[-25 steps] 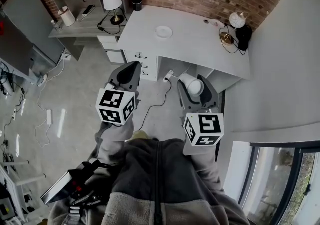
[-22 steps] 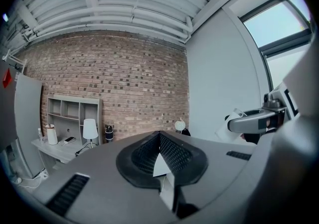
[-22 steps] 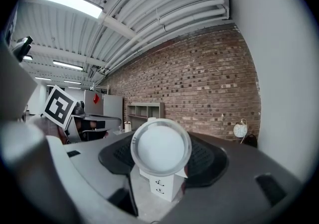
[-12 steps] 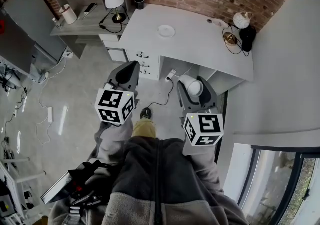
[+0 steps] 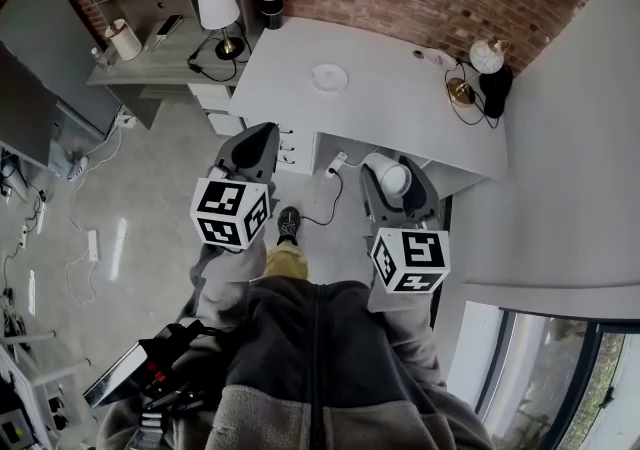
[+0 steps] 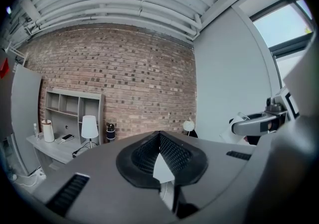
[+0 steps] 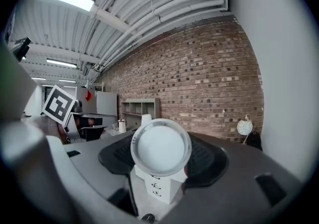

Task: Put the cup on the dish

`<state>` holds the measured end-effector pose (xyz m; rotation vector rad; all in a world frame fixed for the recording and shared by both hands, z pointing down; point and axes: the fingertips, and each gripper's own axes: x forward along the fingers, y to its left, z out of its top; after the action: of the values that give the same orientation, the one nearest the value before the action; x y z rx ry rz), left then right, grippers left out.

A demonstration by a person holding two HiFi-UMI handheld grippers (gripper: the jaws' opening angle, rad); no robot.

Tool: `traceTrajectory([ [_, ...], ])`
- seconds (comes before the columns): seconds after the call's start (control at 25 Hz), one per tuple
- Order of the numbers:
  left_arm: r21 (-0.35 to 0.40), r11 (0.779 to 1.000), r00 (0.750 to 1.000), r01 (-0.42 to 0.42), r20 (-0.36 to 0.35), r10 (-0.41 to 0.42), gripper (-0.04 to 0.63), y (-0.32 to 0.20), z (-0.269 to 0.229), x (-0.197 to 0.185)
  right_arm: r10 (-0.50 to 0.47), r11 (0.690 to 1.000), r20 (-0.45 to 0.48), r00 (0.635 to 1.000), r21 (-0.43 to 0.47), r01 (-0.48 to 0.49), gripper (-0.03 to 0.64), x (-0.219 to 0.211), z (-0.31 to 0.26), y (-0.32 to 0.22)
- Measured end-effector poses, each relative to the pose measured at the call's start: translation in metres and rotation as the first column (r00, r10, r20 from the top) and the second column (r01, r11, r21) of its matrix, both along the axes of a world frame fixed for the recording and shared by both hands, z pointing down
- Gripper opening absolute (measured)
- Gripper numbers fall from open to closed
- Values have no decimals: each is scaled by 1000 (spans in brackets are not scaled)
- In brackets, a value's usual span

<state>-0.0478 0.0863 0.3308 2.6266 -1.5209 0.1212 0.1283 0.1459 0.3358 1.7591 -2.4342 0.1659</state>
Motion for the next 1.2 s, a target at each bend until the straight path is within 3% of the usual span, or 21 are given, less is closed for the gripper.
traceTrajectory([
  [0.48, -73, 996, 999, 41, -13, -42, 6, -132, 20, -46, -16, 998, -22, 1000, -68, 14, 264, -34, 13, -140],
  [1.2, -91, 995, 998, -34, -53, 29, 5, -264, 16, -40, 5, 997, -62, 998, -78, -10, 264, -47, -5, -267],
])
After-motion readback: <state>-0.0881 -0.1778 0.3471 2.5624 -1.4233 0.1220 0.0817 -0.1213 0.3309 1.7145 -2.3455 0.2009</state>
